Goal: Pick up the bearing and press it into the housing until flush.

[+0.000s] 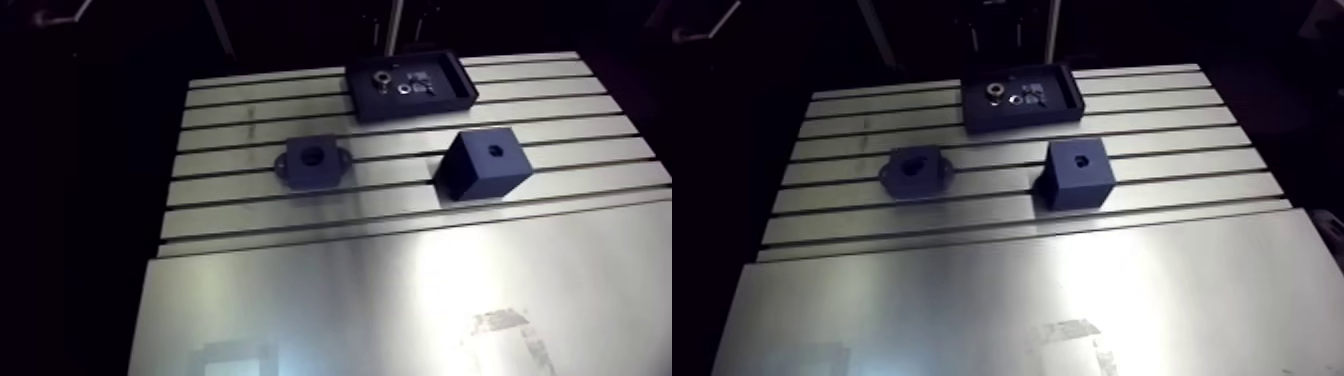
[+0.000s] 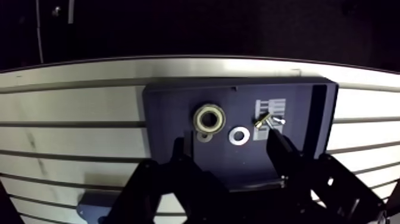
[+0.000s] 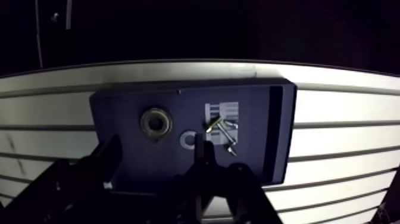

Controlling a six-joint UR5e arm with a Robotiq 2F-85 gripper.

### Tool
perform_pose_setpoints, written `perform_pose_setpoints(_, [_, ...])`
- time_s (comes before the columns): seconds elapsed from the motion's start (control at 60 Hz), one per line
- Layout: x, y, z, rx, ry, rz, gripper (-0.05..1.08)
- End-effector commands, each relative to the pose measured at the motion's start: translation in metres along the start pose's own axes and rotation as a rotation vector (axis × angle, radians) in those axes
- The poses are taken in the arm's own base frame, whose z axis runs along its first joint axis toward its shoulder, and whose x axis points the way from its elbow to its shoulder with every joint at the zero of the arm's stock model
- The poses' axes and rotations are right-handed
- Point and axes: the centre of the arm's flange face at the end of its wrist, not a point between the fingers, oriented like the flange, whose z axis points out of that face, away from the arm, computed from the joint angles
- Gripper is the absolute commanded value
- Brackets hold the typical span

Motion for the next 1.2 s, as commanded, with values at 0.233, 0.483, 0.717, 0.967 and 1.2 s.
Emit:
perform_pose_setpoints(0.233, [0.003,-0.003,0.027,0.028,-0.026,-0.002,0.29])
perform_pose_setpoints(0.483, [0.003,-0.003,0.034,0.028,-0.035,0.001,0.29])
perform_pose_setpoints(0.717, [0.0,-0.004,0.04,0.028,-0.048,0.0,0.29])
perform_pose_setpoints(0.967, [-0.004,-0.004,0.045,0.026,-0.052,0.0,0.29])
perform_pose_setpoints(1.2, [-0.004,-0.004,0.05,0.028,-0.059,-0.003,0.29])
